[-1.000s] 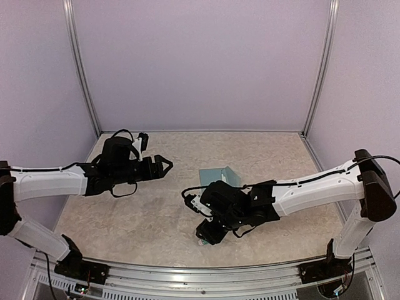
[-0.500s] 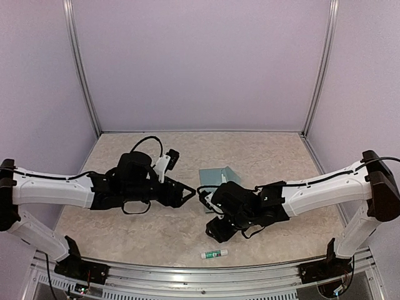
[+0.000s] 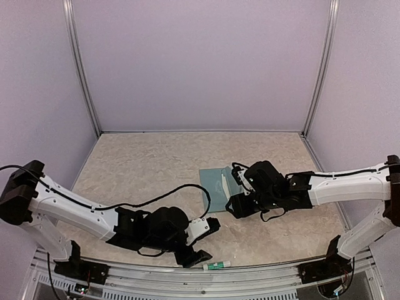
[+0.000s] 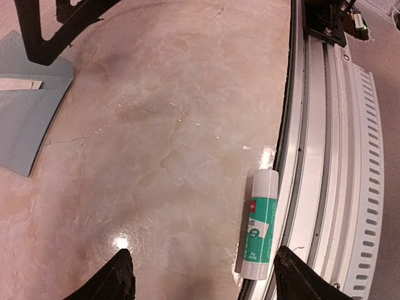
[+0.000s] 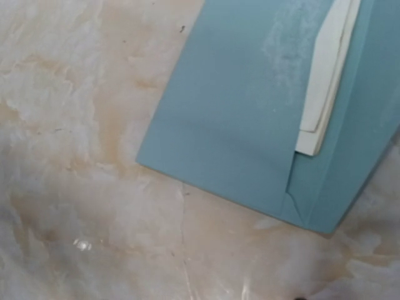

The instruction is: Place the letter into the envelope and seal it

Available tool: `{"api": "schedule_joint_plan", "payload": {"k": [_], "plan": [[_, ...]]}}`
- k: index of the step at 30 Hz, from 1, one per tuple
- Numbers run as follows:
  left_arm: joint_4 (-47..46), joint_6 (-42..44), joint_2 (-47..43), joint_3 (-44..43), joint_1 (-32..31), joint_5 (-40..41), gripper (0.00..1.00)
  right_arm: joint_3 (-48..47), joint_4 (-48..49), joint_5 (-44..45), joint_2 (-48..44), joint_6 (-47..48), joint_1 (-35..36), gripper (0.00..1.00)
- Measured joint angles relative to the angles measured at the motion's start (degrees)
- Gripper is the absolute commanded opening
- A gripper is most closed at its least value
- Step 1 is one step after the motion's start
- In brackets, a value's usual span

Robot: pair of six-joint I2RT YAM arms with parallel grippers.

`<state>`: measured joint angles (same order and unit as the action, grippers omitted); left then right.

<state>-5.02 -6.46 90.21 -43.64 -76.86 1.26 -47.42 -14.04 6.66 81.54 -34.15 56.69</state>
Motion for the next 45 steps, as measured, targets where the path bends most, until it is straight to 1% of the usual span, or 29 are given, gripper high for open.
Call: {"api": "schedule_joint_plan", "payload": {"k": [5, 14, 17, 28, 31, 35, 39, 45], "plan": [[0.6, 2.0, 1.6, -0.9, -3.8, 2.1, 0.71, 2.0, 1.0, -0.7, -1.8, -0.3, -1.5, 0.59], [2.6, 4.2, 7.7, -4.7, -7.9, 3.9, 0.57, 3.8, 1.7, -1.6, -5.2, -0.5, -3.5, 0.59], [3.8, 4.5, 9.2, -5.4, -8.1, 4.8, 0.52, 3.8, 2.0, -1.7, -5.7, -0.4, -3.7, 0.59], [6.2, 5.2, 12.2, -7.5, -8.7, 8.7, 0.38, 4.2, 2.9, -2.2, -5.9, -0.5, -3.7, 0.58], [6.9, 5.2, 12.9, -7.6, -9.2, 9.4, 0.32, 4.2, 3.0, -2.2, -6.0, -0.5, -3.8, 0.58], [7.2, 5.4, 13.4, -8.4, -9.5, 10.1, 0.29, 4.2, 3.2, -2.4, -6.0, -0.5, -4.0, 0.58], [7.4, 5.4, 13.8, -8.4, -9.5, 10.7, 0.18, 4.3, 3.2, -2.6, -6.0, -0.5, -4.2, 0.58], [7.3, 5.3, 13.9, -8.4, -9.5, 11.4, 0.11, 4.8, 3.5, -3.1, -6.1, -0.5, -5.2, 0.58]]}}
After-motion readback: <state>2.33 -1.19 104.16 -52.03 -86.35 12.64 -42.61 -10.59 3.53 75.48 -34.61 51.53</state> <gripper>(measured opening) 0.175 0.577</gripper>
